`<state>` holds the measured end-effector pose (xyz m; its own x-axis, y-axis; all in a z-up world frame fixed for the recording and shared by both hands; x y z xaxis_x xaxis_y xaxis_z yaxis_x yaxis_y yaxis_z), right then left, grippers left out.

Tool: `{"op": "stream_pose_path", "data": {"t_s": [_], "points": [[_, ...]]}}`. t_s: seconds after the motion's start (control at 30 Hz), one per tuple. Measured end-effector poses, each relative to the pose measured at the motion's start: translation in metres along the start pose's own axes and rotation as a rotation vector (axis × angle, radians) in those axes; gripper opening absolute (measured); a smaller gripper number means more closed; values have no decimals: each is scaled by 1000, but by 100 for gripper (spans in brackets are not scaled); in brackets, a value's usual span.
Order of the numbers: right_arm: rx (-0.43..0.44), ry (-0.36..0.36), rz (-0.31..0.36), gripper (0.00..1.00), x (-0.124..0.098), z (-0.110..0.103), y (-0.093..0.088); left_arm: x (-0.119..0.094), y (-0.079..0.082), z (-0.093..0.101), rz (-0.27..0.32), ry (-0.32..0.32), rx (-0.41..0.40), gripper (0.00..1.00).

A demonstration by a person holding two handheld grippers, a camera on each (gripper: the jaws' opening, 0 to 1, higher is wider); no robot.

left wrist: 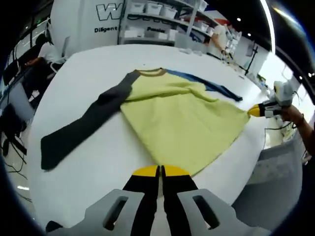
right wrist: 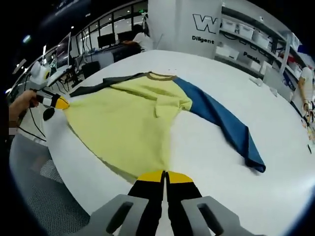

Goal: Fold the garment on the visible template until the final outline fits inside the template.

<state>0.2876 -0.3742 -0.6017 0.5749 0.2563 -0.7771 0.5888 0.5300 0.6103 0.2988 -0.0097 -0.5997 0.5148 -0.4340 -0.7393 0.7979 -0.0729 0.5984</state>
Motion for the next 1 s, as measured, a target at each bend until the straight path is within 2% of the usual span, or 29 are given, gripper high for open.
{"op": "stream_pose_path", "data": {"t_s": [0.03, 0.1, 0.27, 0.33, 0.4, 0.57, 0.63, 0.7, 1.0], "points": [[1, 2, -14, 0, -1, -1, -3, -2, -1, 0, 10, 12, 6, 0], [-3, 15, -37, 0, -4, -6, -8, -4, -6, -1, -8, 27, 32, 0], [-27, 49, -54, 0, -7, -22, -15, -10, -23, 3, -44, 23, 54, 0], [-55, 36, -71, 0, -6, -23, -19, -10, -29, 3, -60, 21, 65, 0], [-83, 17, -97, 0, -6, -23, -25, -9, -32, 2, -70, 24, 61, 0], [-79, 39, -108, 0, -5, -30, -31, -14, -47, 3, -118, 40, 33, 0], [-85, 42, -126, 0, -3, -32, -36, -15, -49, 3, -112, 49, 54, 0], [-86, 45, -139, 0, -2, -33, -40, -13, -53, 0, -132, 62, 67, 0], [-109, 83, -189, 0, 0, -43, -51, -7, -69, -10, -171, 103, 71, 1]]}}
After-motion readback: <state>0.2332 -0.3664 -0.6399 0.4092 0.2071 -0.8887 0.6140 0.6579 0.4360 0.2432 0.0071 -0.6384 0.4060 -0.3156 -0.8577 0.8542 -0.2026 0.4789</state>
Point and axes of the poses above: the point that each gripper's makers call its tool centre point, and the gripper's own axes: x roughly forward along the fingers, z roughly to its right, y roughly out of its top, the point moved 3 cm from there along -x, roughly backward along the fingers, and after that the axes turned 13 degrees about -x, right-handed, at the moved point
